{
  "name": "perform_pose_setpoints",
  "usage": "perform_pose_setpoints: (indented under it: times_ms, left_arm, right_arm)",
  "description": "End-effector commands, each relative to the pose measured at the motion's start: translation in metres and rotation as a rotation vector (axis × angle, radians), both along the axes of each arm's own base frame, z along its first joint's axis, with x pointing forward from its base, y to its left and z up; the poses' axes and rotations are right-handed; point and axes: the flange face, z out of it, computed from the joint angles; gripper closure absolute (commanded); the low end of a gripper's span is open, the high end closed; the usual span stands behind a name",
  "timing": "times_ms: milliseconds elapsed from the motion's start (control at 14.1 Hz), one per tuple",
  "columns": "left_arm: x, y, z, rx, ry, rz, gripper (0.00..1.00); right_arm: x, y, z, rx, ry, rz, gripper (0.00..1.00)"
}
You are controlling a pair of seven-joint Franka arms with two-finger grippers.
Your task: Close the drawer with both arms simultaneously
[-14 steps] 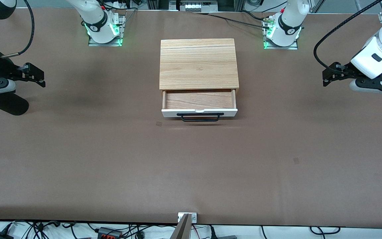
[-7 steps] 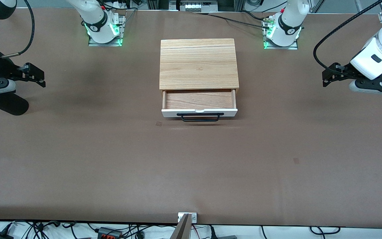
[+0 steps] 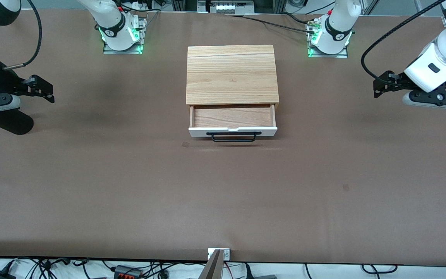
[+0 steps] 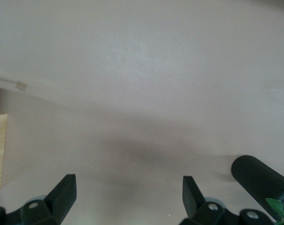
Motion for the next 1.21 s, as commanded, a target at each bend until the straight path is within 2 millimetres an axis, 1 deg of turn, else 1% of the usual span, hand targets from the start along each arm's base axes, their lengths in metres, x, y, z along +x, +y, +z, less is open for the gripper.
perform_pose_setpoints:
  times_ms: [0,284,426,497,568,639,710,781,852,923,994,1065,1136]
  left_arm:
    - [0.002,-0.008,0.007,-0.006,0.009,-0.005,0.0]
    - [0.002,-0.009,0.006,-0.005,0.012,-0.004,0.0]
    - [0.007,-0.008,-0.004,-0.005,0.03,-0.002,0.0]
    - [0.007,-0.007,-0.005,-0.005,0.03,-0.002,0.0]
    - [0.01,-0.007,-0.009,-0.005,0.036,-0.004,0.0]
    - [0.012,-0.006,-0.014,-0.005,0.046,-0.004,0.0]
    - [0.015,-0.007,-0.01,-0.007,0.038,-0.005,0.0]
    - [0.02,-0.007,-0.016,-0.011,0.046,-0.006,0.0]
    - [0.022,-0.004,-0.016,-0.023,0.048,-0.001,0.0]
    - [0.023,-0.003,-0.016,-0.025,0.042,0.001,0.0]
    - [0.024,-0.003,-0.017,-0.033,0.04,0.001,0.0]
    - [0.03,-0.007,-0.032,-0.078,0.069,0.009,0.0]
    - [0.035,-0.013,-0.042,-0.129,0.087,0.015,0.0]
  right_arm:
    - [0.003,0.002,0.001,-0.007,-0.002,0.011,0.0]
    - [0.003,0.003,0.001,-0.007,0.0,0.014,0.0]
    - [0.005,0.004,-0.002,-0.006,0.003,0.015,0.0]
    - [0.005,0.009,-0.003,-0.007,0.004,0.025,0.0]
    - [0.006,0.014,-0.006,-0.007,0.007,0.031,0.0]
    - [0.006,0.014,-0.006,-0.008,0.009,0.029,0.0]
    - [0.006,0.014,-0.005,-0.007,0.005,0.028,0.0]
    - [0.006,0.014,-0.005,-0.007,0.005,0.028,0.0]
    - [0.007,0.014,-0.006,-0.006,0.006,0.028,0.0]
    - [0.01,0.015,-0.012,-0.005,0.01,0.029,0.0]
    - [0.015,0.021,-0.014,-0.003,-0.007,0.036,0.0]
    - [0.022,0.031,-0.019,-0.001,-0.018,0.046,0.0]
    - [0.027,0.04,-0.026,0.008,-0.01,0.053,0.0]
